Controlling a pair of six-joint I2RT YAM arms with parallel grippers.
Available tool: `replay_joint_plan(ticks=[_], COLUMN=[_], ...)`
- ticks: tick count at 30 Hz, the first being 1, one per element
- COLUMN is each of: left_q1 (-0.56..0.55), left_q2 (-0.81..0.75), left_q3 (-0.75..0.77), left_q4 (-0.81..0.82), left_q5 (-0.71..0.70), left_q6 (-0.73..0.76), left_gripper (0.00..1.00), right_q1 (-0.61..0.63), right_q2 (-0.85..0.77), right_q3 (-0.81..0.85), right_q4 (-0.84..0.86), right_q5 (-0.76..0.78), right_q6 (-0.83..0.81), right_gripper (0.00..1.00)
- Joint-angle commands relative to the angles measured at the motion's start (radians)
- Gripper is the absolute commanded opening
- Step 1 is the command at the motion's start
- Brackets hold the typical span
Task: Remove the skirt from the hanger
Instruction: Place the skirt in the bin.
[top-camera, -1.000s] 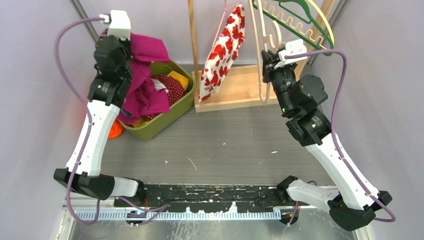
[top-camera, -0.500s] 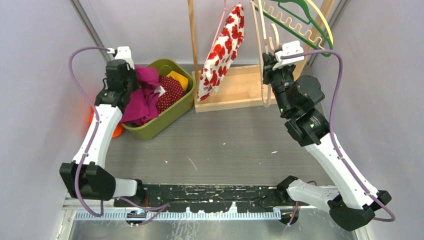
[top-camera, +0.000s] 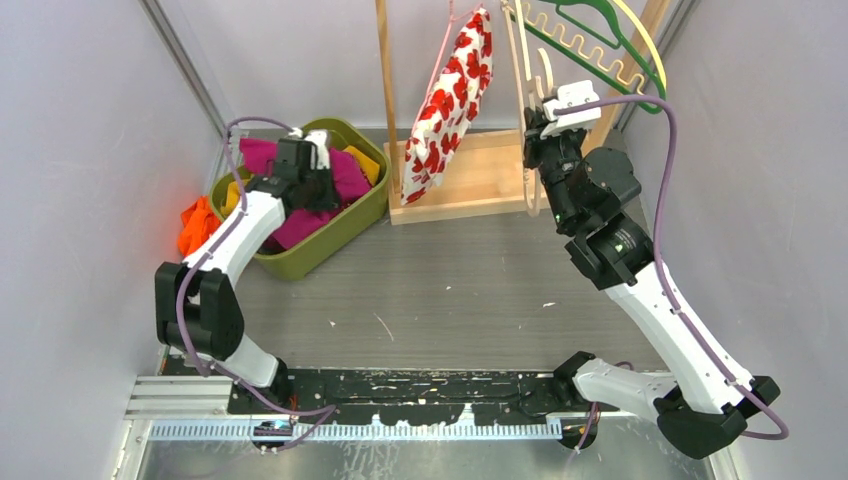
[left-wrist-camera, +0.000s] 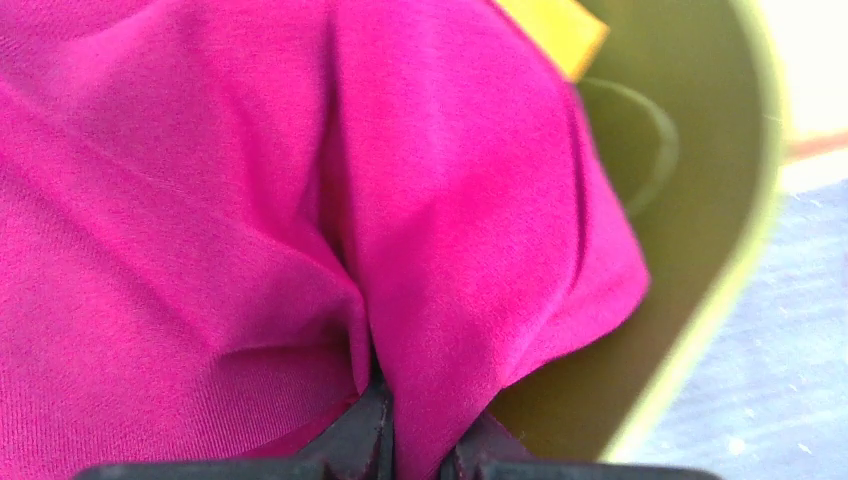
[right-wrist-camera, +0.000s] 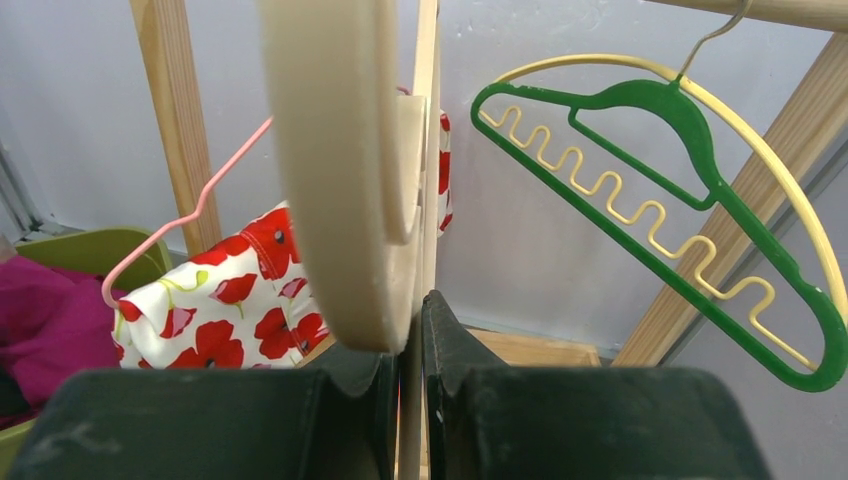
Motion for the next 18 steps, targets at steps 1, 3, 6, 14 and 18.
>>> replay_joint_plan(ticks=[1,3,6,14,18], left_q1=[-0.075,-0.076,-0.075,-0.074,-0.074], left_q2=[-0.045,-0.057,-0.124,-0.28,-0.375], left_q3=[0.037,0.059,0.083,0.232,0.227], left_q4=[0.023,0.003,0.003,-0.087,-0.081], left_q5=[0.079,0.046,0.0,-0.139,-0.174], left_q6=[-0.02,-0.012,-0.001,0.056,0.063], left_gripper=[0.14,0.24,0.6,0.99,1.0], right_q1=[0.0,0.0,0.0,0.0,0.001], right_q2=[0.006,0.012,0.025,0.081,0.072], right_q3=[0.021,0.033,0.051,0.11,0.101], right_q4=[0.045,0.027,-0.008,-0.105,-0.138], right_q5=[0.038,0.032,0.035,0.053,0.063], right_q6=[-0.015,-0.004,0.019,0.055,0.083], right_gripper=[0.01,0.01,0.01,0.01,0.01])
